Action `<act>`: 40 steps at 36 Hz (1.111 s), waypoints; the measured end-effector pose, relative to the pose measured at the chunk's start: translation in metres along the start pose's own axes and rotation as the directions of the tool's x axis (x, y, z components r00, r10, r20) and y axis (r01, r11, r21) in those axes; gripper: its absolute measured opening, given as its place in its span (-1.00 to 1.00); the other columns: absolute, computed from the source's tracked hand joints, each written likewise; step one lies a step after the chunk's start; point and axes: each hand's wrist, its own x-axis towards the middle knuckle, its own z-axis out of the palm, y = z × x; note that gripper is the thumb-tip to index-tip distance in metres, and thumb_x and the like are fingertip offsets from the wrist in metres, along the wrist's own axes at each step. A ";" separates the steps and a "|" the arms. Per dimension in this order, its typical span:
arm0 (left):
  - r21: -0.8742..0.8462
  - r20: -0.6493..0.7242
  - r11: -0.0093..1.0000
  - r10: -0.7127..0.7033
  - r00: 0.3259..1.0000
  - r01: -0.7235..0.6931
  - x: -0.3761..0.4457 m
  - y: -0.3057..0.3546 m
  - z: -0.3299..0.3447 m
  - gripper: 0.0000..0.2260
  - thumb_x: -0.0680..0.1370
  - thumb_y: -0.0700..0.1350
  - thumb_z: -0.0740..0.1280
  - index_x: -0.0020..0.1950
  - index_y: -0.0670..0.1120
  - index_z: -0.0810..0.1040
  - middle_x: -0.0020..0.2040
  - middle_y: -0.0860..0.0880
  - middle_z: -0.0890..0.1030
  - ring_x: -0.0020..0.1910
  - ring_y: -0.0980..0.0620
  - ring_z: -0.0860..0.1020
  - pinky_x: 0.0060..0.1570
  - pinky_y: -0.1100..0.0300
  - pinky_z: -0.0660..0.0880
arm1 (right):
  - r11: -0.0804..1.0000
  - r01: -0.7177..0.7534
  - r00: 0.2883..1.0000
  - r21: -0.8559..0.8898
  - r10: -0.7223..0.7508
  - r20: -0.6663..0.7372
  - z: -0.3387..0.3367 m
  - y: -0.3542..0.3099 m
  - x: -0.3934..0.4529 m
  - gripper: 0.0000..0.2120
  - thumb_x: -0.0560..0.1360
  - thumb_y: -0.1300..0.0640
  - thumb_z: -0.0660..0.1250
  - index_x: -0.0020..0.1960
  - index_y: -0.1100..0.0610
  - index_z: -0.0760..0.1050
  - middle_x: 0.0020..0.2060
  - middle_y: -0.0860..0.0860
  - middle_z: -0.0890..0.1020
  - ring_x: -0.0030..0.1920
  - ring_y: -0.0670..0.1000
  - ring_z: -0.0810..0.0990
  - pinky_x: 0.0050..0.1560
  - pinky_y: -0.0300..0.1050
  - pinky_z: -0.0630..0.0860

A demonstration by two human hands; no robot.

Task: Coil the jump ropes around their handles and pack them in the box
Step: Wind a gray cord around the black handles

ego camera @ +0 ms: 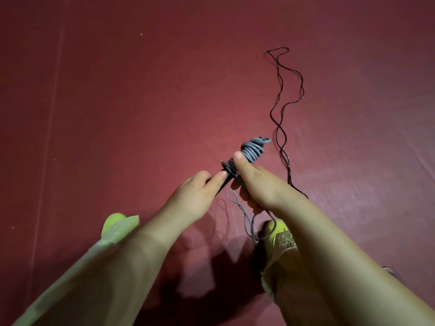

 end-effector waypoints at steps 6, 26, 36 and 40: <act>-0.046 -0.046 0.998 0.034 0.998 -0.036 0.001 0.001 -0.005 -0.64 0.38 0.22 0.35 -0.17 -0.07 0.44 -0.29 0.07 0.47 -0.33 0.09 0.40 -0.32 0.14 0.30 | 0.994 0.079 0.996 0.080 -0.074 -0.056 0.000 -0.001 -0.001 -0.48 0.55 -0.34 0.02 -0.26 0.10 0.31 -0.47 -0.02 0.29 -0.51 -0.05 0.20 -0.42 -0.14 0.15; -0.698 0.712 0.320 0.406 0.573 0.640 -0.013 0.009 -0.021 -0.46 0.37 0.37 0.15 -0.22 -0.11 0.57 -0.49 0.07 0.35 -0.65 0.20 0.21 -0.56 0.32 0.32 | 0.867 0.354 0.924 0.351 -0.383 0.015 -0.006 -0.002 -0.002 -0.42 0.42 -0.41 0.00 -0.27 0.11 0.34 -0.43 0.08 0.33 -0.44 0.00 0.25 -0.36 -0.06 0.17; -0.685 0.680 0.518 0.200 0.706 0.513 -0.013 0.012 -0.024 -0.45 0.35 0.41 0.17 -0.22 -0.09 0.50 -0.46 0.03 0.34 -0.64 0.18 0.16 -0.50 0.28 0.29 | 0.934 0.324 0.946 0.148 -0.318 -0.061 -0.009 -0.003 -0.005 -0.55 0.63 -0.16 -0.03 -0.30 0.07 0.27 -0.56 -0.14 0.31 -0.52 -0.13 0.21 -0.40 -0.18 0.16; -0.650 0.599 0.629 0.077 0.797 0.427 -0.015 0.016 -0.015 -0.45 0.43 0.38 0.02 -0.19 -0.10 0.45 -0.47 0.02 0.34 -0.63 0.17 0.12 -0.46 0.24 0.22 | 0.967 0.241 0.951 -0.085 -0.253 -0.178 -0.004 -0.002 -0.001 -0.45 0.65 -0.15 -0.07 -0.43 0.04 0.29 -0.60 -0.09 0.35 -0.56 -0.13 0.30 -0.43 -0.20 0.16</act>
